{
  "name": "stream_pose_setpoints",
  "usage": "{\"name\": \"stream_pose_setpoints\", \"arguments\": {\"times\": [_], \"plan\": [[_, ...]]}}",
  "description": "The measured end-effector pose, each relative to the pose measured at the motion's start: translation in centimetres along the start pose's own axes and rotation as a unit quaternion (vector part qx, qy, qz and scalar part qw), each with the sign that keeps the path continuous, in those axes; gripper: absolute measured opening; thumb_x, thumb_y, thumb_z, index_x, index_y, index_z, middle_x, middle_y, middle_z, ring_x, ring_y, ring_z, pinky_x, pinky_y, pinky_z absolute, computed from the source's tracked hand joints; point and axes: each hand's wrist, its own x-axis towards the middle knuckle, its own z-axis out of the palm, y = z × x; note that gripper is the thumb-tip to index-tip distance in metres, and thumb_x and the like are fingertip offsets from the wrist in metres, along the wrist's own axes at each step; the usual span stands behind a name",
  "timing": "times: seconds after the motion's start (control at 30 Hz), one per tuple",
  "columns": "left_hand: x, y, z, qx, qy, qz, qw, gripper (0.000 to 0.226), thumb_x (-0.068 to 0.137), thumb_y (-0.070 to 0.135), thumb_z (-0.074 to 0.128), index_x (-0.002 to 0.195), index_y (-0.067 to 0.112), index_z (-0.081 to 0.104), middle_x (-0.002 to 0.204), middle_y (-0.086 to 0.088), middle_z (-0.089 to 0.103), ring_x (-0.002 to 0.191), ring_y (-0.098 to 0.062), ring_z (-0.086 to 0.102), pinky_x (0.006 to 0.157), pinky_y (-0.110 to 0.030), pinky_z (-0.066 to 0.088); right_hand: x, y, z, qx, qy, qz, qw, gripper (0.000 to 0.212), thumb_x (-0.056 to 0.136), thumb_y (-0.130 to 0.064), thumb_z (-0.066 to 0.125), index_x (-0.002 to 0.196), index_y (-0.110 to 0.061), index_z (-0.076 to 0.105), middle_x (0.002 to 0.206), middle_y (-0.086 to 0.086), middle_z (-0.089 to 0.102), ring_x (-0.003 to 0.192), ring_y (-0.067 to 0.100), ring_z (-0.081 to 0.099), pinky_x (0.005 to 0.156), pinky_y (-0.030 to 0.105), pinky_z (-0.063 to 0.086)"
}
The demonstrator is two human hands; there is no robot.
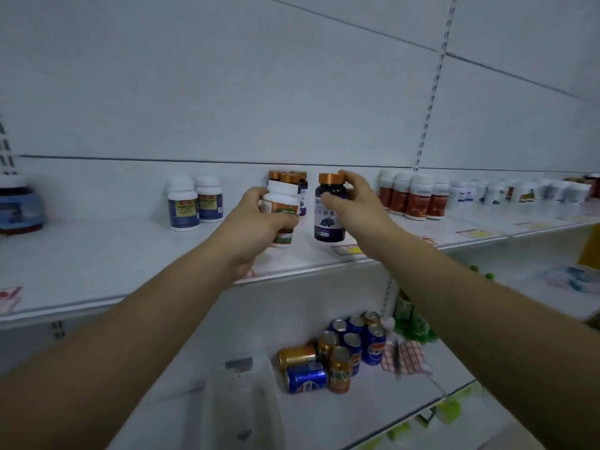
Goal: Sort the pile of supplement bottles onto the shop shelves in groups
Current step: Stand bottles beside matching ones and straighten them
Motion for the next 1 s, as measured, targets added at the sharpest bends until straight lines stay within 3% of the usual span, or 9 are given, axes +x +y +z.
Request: {"name": "stream_pose_setpoints", "arguments": {"times": [0.2, 0.37, 0.5, 0.6, 0.7, 0.87, 1.0], "plan": [[1.7, -0.6, 4.1, 0.075, 0.108, -0.022, 0.991, 0.063, 0.082, 0.002, 0.068, 0.135, 0.024, 0.041, 0.117, -0.002, 0.059, 0.099, -0.016, 0.058, 0.085, -0.030, 0.045, 6.0, 2.8, -1.7, -0.058, -0.106, 0.008, 0.993, 0.049, 0.092, -0.022, 0.062, 0.136, -0.025, 0.040, 0.128, 0.001, 0.055, 0.110, 0.020, 0.055, 0.084, 0.031, 0.044], [2.0, -1.0, 6.6, 0.172, 0.106, -0.001, 0.979, 0.075, 0.088, 0.006, 0.062, 0.145, 0.036, 0.024, 0.117, 0.007, 0.045, 0.107, -0.015, 0.051, 0.090, -0.026, 0.040, 8.9, 4.5, -1.5, -0.068, -0.149, -0.007, 0.987, 0.049, 0.093, -0.018, 0.059, 0.138, -0.023, 0.040, 0.135, 0.005, 0.052, 0.118, 0.023, 0.052, 0.089, 0.032, 0.044], [2.3, -1.5, 6.9, 0.227, 0.105, -0.004, 0.968, 0.081, 0.086, 0.009, 0.064, 0.146, 0.039, 0.019, 0.133, 0.003, 0.047, 0.111, -0.015, 0.052, 0.091, -0.025, 0.040, 10.9, 5.2, -1.2, -0.089, -0.157, -0.016, 0.984, 0.050, 0.094, -0.016, 0.057, 0.140, -0.021, 0.037, 0.132, 0.006, 0.053, 0.111, 0.022, 0.053, 0.084, 0.031, 0.042], [2.4, -1.7, 6.6, 0.248, 0.099, -0.018, 0.964, 0.092, 0.082, 0.007, 0.067, 0.147, 0.043, 0.012, 0.137, 0.002, 0.047, 0.105, -0.013, 0.054, 0.087, -0.023, 0.040, 11.9, 5.4, -0.7, -0.115, -0.149, -0.016, 0.982, 0.051, 0.093, -0.014, 0.057, 0.139, -0.017, 0.036, 0.127, 0.008, 0.054, 0.101, 0.019, 0.051, 0.085, 0.032, 0.044], [2.7, -1.9, 6.6, 0.264, 0.099, -0.028, 0.959, 0.097, 0.082, 0.006, 0.068, 0.148, 0.043, 0.007, 0.138, 0.004, 0.046, 0.099, -0.008, 0.052, 0.083, -0.021, 0.038, 12.6, 5.8, 0.1, -0.156, -0.150, -0.016, 0.976, 0.054, 0.092, -0.012, 0.057, 0.140, -0.015, 0.033, 0.127, 0.010, 0.055, 0.109, 0.025, 0.054, 0.091, 0.037, 0.047], [3.3, -2.4, 6.3, 0.261, 0.107, -0.053, 0.958, 0.076, 0.080, 0.016, 0.074, 0.140, 0.026, 0.029, 0.135, 0.001, 0.054, 0.103, -0.010, 0.053, 0.087, -0.023, 0.039, 13.8, 6.3, 0.8, -0.158, -0.149, -0.005, 0.976, 0.054, 0.092, -0.010, 0.056, 0.140, -0.013, 0.031, 0.128, 0.012, 0.055, 0.113, 0.028, 0.055, 0.092, 0.039, 0.047], [3.4, -2.4, 6.3, 0.273, 0.107, -0.044, 0.955, 0.072, 0.080, 0.021, 0.074, 0.139, 0.026, 0.034, 0.131, 0.002, 0.056, 0.101, -0.011, 0.055, 0.088, -0.023, 0.040, 13.9, 6.3, 0.8, -0.185, -0.137, -0.004, 0.973, 0.059, 0.092, -0.019, 0.058, 0.143, -0.014, 0.030, 0.131, 0.012, 0.049, 0.115, 0.030, 0.053, 0.094, 0.038, 0.046]]}}
